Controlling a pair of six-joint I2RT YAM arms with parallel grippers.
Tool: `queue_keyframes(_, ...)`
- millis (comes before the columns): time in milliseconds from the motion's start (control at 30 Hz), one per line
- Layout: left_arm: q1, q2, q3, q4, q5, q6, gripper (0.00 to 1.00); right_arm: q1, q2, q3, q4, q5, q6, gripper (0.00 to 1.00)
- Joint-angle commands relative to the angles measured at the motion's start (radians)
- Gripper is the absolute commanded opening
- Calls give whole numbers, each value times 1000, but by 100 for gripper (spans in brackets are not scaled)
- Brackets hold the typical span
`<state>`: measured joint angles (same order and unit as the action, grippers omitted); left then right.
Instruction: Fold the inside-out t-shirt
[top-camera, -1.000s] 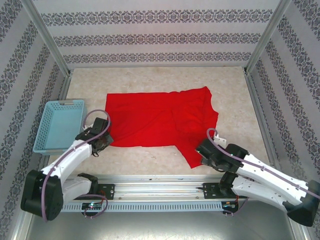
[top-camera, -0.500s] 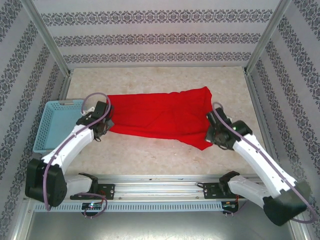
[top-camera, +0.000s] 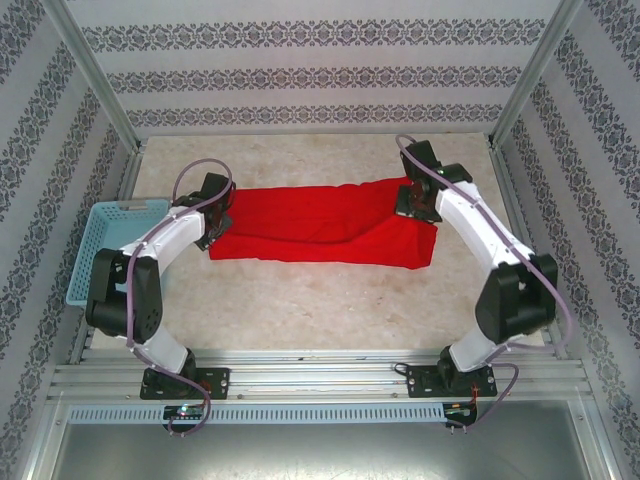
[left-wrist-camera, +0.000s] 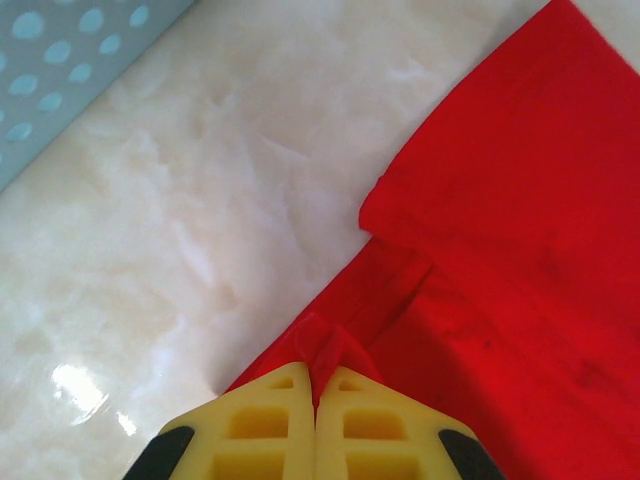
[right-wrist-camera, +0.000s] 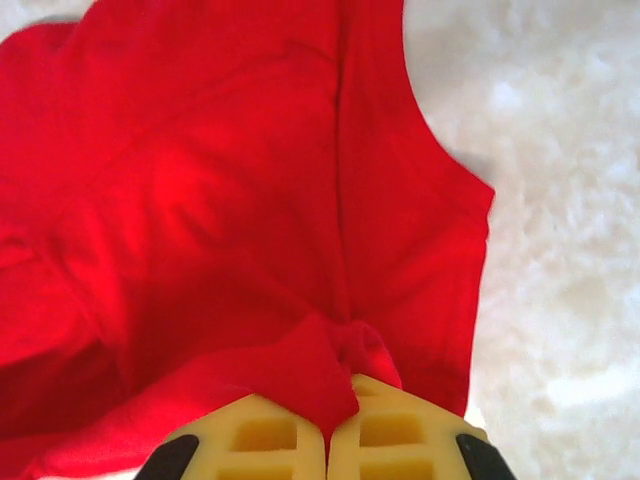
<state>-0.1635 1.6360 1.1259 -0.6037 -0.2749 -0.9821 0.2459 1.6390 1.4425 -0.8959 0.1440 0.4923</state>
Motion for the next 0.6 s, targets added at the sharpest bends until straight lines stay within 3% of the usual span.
queue_keyframes(0,29,42,44,7,-33,-27,0,-11,79,99,-11,13,-43,4)
queue_keyframes(567,63,247,223,-20,-11,32,0,-41,395,443,-72,60,-60,4)
